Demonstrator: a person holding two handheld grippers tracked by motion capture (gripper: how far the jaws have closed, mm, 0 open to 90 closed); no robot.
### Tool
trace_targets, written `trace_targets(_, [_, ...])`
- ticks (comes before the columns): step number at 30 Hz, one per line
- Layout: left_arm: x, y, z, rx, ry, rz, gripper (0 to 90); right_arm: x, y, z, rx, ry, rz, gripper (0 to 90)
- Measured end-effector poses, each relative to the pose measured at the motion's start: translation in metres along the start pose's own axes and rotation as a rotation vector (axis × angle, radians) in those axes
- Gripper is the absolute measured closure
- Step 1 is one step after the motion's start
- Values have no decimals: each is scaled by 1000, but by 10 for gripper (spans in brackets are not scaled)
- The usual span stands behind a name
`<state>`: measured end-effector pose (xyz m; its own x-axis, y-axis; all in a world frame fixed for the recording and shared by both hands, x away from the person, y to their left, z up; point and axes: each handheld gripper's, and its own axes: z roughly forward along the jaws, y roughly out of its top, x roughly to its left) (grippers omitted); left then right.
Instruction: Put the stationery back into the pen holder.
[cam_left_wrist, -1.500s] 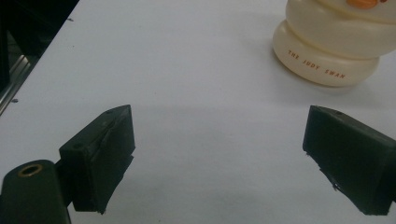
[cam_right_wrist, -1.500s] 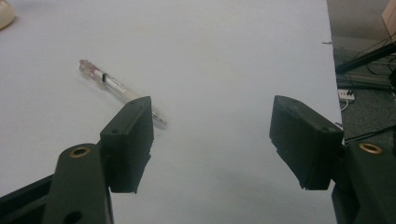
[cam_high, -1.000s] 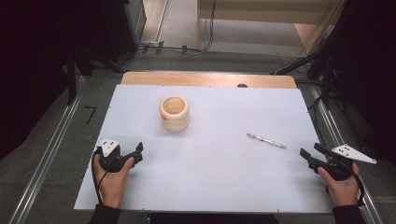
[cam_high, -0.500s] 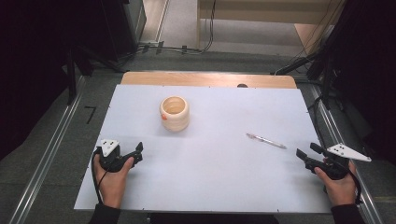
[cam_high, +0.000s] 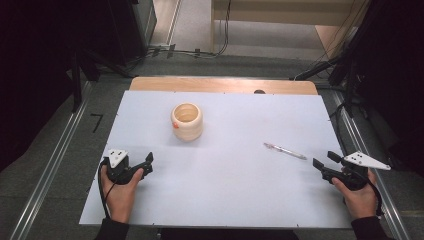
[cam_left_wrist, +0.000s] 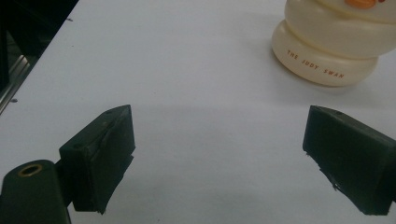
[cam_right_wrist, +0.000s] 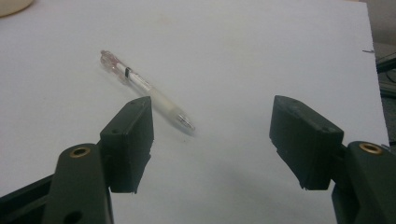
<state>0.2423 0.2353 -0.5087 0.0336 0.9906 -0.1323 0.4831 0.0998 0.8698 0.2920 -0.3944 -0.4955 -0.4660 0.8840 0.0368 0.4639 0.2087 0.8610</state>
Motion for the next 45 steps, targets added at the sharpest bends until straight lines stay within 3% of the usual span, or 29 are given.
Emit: trace_targets(45, [0, 0, 1, 5, -2, 2, 97, 15, 10, 26, 37, 47, -53, 298])
